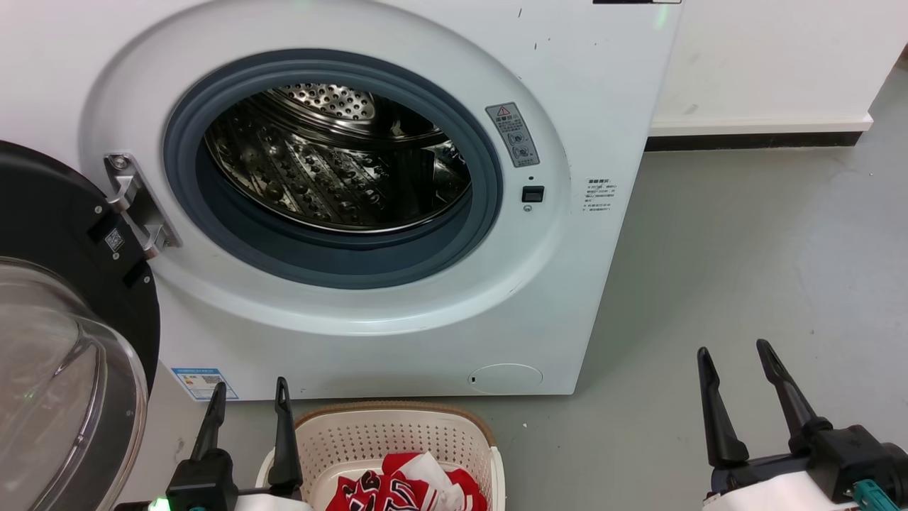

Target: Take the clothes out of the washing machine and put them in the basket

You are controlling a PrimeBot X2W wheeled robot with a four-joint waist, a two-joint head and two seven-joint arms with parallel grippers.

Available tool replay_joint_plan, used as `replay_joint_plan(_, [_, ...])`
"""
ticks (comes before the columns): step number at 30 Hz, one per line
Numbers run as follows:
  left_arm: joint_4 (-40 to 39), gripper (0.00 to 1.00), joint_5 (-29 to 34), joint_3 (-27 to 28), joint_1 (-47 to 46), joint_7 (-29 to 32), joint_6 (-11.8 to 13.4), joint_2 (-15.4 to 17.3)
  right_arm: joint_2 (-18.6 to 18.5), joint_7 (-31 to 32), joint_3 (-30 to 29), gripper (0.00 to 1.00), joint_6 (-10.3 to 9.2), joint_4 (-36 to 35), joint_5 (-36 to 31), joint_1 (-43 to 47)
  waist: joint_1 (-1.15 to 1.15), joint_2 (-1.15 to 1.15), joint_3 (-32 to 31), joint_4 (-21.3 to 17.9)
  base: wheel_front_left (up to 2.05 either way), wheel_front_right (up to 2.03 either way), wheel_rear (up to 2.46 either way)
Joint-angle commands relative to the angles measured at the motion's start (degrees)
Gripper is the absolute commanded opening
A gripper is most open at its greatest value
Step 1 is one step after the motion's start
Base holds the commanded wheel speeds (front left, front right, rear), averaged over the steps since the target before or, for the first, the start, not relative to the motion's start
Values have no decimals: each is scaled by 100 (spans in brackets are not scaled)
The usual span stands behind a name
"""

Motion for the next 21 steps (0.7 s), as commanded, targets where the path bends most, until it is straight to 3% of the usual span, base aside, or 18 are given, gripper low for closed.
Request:
replay_joint_plan(1, [3,100,-15,16,36,-15,0,-9,8,-13,-2,100,-4,-15,22,65,0,0,-2,-1,0,0,0])
replay_joint_plan(10, [78,100,-17,55,19,-15,-46,-10,8,-13,3,100,-4,12,10,53,0,0,-33,-4,0,0,0])
replay_joint_plan(11, [77,0,-5,39,0,1,-47,0,0,0,9,0,0,15,2,21,0,0,-33,-4,0,0,0])
replay_joint_plan(15, [297,0,-34,24,30,36,-49,-3,1,9,32,0,1,204,32,88,0,0,-36,-4,0,0,0])
replay_joint_plan(21, [390,0,-777,102,-103,230,-147,-3,-45,135,34,0,1,271,840,7,0,0,-33,4,0,0,0])
